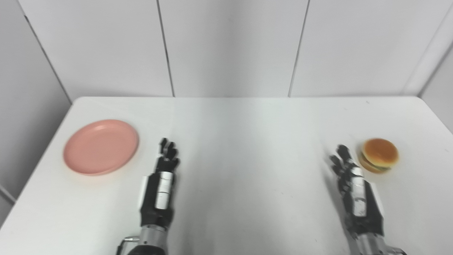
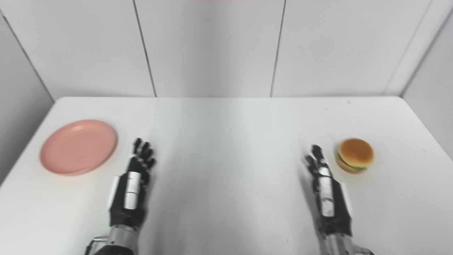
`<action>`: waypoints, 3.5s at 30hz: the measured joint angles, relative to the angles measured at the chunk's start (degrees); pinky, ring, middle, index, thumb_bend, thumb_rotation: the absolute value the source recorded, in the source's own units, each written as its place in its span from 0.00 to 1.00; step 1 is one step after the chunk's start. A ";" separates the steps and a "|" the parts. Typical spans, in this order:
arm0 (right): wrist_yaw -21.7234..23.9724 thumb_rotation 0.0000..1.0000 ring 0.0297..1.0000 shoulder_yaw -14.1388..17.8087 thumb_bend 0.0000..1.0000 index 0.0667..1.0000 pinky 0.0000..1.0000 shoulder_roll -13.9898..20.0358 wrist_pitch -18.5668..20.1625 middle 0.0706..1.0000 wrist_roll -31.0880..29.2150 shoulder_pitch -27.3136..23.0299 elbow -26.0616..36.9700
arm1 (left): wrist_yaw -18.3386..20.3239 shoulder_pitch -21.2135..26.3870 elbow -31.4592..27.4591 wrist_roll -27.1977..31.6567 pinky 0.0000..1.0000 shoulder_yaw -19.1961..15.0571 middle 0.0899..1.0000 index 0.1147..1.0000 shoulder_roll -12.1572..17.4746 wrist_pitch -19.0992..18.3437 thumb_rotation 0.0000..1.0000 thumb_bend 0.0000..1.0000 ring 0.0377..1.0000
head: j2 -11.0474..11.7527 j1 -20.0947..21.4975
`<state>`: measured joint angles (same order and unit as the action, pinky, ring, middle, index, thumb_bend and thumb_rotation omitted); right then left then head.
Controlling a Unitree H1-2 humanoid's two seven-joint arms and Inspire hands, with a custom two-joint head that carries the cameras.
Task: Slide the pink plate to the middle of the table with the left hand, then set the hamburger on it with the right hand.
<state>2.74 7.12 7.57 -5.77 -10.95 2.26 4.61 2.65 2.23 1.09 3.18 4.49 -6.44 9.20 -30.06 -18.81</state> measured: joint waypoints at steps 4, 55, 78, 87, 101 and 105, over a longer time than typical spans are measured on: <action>0.92 1.00 0.95 0.38 0.82 0.93 1.00 0.91 0.00 0.97 -1.29 -0.59 -0.87 | -0.64 1.24 1.88 -1.32 1.00 0.83 1.00 1.00 -0.81 2.05 0.86 0.75 1.00 | 0.53 -2.63; 1.38 1.00 0.90 0.48 0.83 0.95 0.95 -0.79 -0.17 0.93 4.41 -2.73 -2.85 | -3.28 19.28 -1.47 3.34 0.85 -18.84 0.89 0.87 20.59 -5.82 0.90 0.89 0.90 | 6.42 1.32; 1.52 1.00 0.88 0.54 0.83 0.95 0.92 -0.84 0.22 0.91 4.08 -2.25 -1.96 | -2.00 27.25 30.31 11.36 0.77 -27.00 0.83 0.86 29.17 -3.28 0.89 0.91 0.85 | 4.22 1.32; 1.47 0.99 0.88 0.50 0.84 0.94 0.91 -0.85 0.35 0.91 3.96 -1.54 -1.26 | -1.60 28.06 40.61 12.81 0.77 -27.47 0.84 0.88 29.92 -0.22 0.89 0.86 0.83 | 4.04 1.58; 1.43 0.95 0.87 0.32 0.85 0.93 0.90 -0.97 1.62 0.90 3.87 -0.79 -0.23 | 0.12 28.20 45.84 14.45 0.75 -27.16 0.83 0.86 29.83 3.29 0.85 0.87 0.82 | 3.17 2.02; 1.39 0.94 0.87 0.32 0.84 0.93 0.90 -1.16 2.13 0.90 3.59 -0.54 0.11 | 0.78 27.70 44.38 15.46 0.78 -26.77 0.85 0.87 29.15 3.21 0.84 0.87 0.84 | 2.90 2.11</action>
<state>4.13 7.44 6.41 -3.65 -7.36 1.72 4.72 3.43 29.93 45.46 18.64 -22.28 22.71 12.40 -27.16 -16.70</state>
